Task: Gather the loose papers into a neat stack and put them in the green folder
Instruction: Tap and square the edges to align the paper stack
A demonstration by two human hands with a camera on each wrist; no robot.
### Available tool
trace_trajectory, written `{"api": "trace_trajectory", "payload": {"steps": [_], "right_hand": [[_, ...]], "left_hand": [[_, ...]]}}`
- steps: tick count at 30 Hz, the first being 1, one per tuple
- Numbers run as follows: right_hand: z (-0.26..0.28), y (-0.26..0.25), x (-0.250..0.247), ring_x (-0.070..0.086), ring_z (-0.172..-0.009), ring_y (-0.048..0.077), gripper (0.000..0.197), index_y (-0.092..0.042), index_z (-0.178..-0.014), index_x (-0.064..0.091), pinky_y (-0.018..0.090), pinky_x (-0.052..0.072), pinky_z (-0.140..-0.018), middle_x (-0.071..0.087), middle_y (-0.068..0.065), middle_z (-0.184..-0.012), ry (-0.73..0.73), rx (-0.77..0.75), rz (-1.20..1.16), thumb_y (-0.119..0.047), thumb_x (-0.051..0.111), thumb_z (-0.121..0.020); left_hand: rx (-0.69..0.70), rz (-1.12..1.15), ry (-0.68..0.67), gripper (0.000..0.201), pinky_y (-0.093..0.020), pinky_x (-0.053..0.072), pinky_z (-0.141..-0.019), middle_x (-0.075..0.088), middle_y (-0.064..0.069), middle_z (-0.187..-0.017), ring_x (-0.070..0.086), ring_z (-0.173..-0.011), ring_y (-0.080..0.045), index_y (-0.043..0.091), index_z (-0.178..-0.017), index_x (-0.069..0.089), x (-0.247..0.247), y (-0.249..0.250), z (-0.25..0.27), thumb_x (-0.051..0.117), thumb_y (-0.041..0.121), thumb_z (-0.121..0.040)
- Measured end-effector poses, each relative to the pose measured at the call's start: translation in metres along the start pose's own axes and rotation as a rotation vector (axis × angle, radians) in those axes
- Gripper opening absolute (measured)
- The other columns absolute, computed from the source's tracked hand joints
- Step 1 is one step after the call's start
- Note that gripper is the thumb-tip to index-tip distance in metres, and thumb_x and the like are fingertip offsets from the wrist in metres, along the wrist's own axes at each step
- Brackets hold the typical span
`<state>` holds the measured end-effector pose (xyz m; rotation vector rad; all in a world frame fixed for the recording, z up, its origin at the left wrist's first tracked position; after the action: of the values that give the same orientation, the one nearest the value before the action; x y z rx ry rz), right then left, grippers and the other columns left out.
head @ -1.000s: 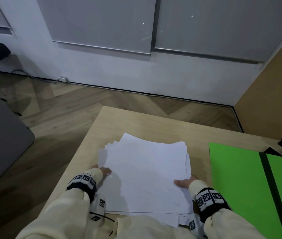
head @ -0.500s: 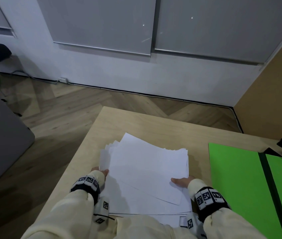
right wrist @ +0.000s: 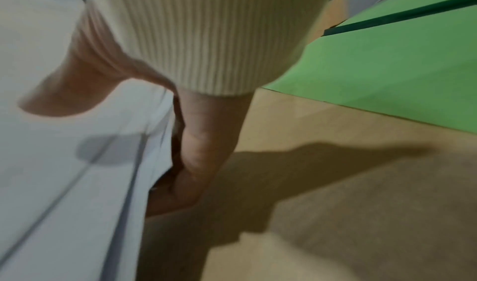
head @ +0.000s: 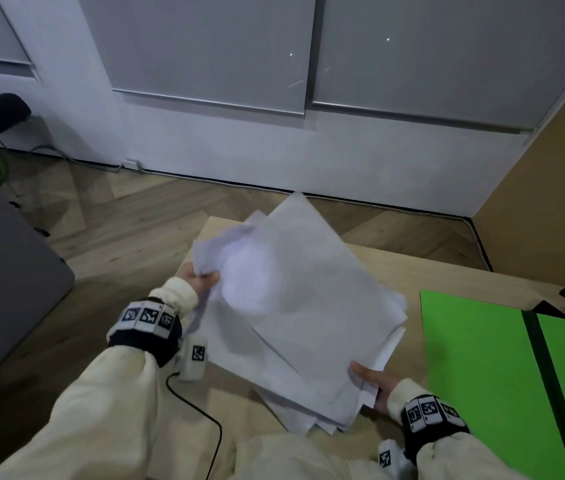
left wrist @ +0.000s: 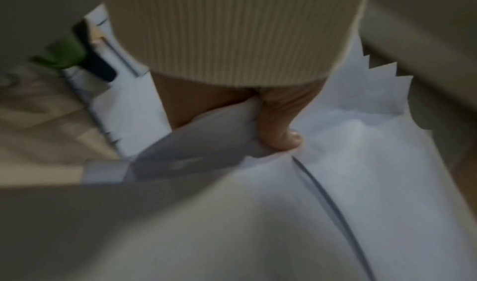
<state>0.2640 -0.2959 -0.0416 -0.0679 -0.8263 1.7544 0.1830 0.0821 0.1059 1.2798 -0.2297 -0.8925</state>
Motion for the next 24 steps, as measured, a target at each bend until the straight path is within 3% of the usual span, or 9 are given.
{"api": "trace_trajectory", "payload": {"steps": [2, 3, 5, 7, 11, 15, 19, 22, 24], "right_hand": [[0.003, -0.022, 0.001, 0.073, -0.06, 0.023, 0.02, -0.007, -0.085, 0.074, 0.036, 0.059, -0.051, 0.076, 0.011, -0.07, 0.068, -0.14, -0.073, 0.006, 0.074, -0.07], [0.006, -0.033, 0.006, 0.073, -0.059, 0.021, 0.013, -0.007, -0.074, 0.077, 0.032, 0.058, -0.051, 0.076, 0.009, -0.069, 0.068, -0.19, -0.096, 0.003, 0.079, -0.066], [0.011, -0.059, 0.011, 0.073, -0.068, 0.019, 0.025, -0.003, -0.078, 0.076, 0.027, 0.058, -0.062, 0.076, 0.006, -0.078, 0.093, -0.313, -0.066, -0.002, 0.087, -0.056], [0.023, -0.088, 0.009, 0.065, -0.098, 0.019, 0.039, 0.0, -0.114, 0.06, 0.026, 0.047, -0.092, 0.067, 0.006, -0.106, 0.221, -0.456, -0.005, 0.002, 0.071, -0.076], [0.042, -0.128, -0.008, 0.058, -0.108, 0.029, 0.078, -0.004, -0.127, 0.051, 0.035, 0.042, -0.099, 0.06, 0.011, -0.122, 0.524, -0.514, 0.103, -0.028, 0.083, -0.061], [0.059, -0.169, -0.019, 0.05, -0.095, 0.02, 0.12, -0.008, -0.128, 0.053, 0.032, 0.039, -0.084, 0.062, 0.014, -0.118, 0.713, -0.675, 0.239, -0.077, 0.073, -0.031], [0.069, -0.178, -0.002, 0.053, -0.103, 0.015, 0.054, -0.001, -0.123, 0.056, 0.023, 0.044, -0.088, 0.061, 0.015, -0.117, 0.507, -0.76, 0.298, 0.0, 0.075, -0.072], [0.054, -0.151, -0.017, 0.054, -0.101, 0.019, 0.055, 0.005, -0.123, 0.054, 0.027, 0.04, -0.091, 0.061, 0.019, -0.12, 0.548, -0.625, 0.275, 0.004, 0.074, -0.072], [0.048, -0.142, -0.017, 0.055, -0.107, 0.024, 0.057, 0.002, -0.125, 0.052, 0.031, 0.04, -0.093, 0.059, 0.013, -0.112, 0.556, -0.604, 0.289, 0.004, 0.073, -0.072]], "left_hand": [[0.063, 0.103, -0.023, 0.029, -0.028, 0.046, -0.073, 0.069, -0.016, -0.093, 0.067, -0.063, 0.003, -0.014, -0.116, 0.054, -0.004, 0.029, 0.001, 0.052, -0.011, -0.088], [0.086, 0.139, -0.032, 0.021, -0.024, 0.049, -0.064, 0.071, -0.005, -0.077, 0.059, -0.045, 0.013, -0.01, -0.107, 0.058, -0.006, 0.04, 0.0, 0.049, -0.013, -0.088], [0.124, 0.177, -0.062, 0.026, -0.015, 0.053, -0.052, 0.069, 0.012, -0.055, 0.057, -0.038, 0.011, 0.0, -0.076, 0.065, -0.01, 0.055, -0.003, 0.048, -0.015, -0.088], [0.148, 0.181, -0.086, 0.046, -0.024, 0.054, -0.055, 0.066, 0.017, -0.044, 0.061, -0.041, 0.006, 0.016, -0.056, 0.069, -0.013, 0.059, -0.004, 0.052, -0.014, -0.086], [0.144, 0.212, -0.065, 0.025, -0.026, 0.054, -0.064, 0.07, 0.016, -0.054, 0.064, -0.063, -0.012, 0.011, -0.08, 0.062, -0.007, 0.05, -0.005, 0.057, -0.014, -0.082], [0.171, 0.296, -0.003, 0.043, -0.034, 0.043, -0.088, 0.056, -0.012, -0.11, 0.057, -0.082, -0.019, -0.014, -0.122, 0.05, 0.004, 0.044, 0.001, 0.062, -0.012, -0.08], [0.095, 0.154, -0.076, 0.057, -0.025, 0.054, -0.078, 0.067, -0.009, -0.091, 0.063, -0.083, -0.015, 0.005, -0.106, 0.061, 0.017, 0.015, 0.001, 0.087, 0.012, -0.055], [0.022, -0.094, -0.103, 0.024, -0.022, 0.047, -0.073, 0.067, 0.015, -0.06, 0.06, -0.054, 0.011, 0.011, -0.084, 0.065, 0.026, -0.013, -0.001, 0.082, 0.008, -0.067], [0.025, -0.211, -0.123, 0.015, -0.024, 0.042, -0.077, 0.062, 0.024, -0.052, 0.057, -0.053, 0.014, 0.016, -0.075, 0.064, 0.035, -0.019, 0.001, 0.078, 0.01, -0.073]]}}
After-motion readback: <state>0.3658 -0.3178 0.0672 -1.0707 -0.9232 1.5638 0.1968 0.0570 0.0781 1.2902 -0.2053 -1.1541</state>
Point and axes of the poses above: each hand's wrist, its own z-axis away from the middle knuckle, its own x-axis out of the palm, y = z × x, the point moved 10 cm from there along -z, towards the middle knuckle
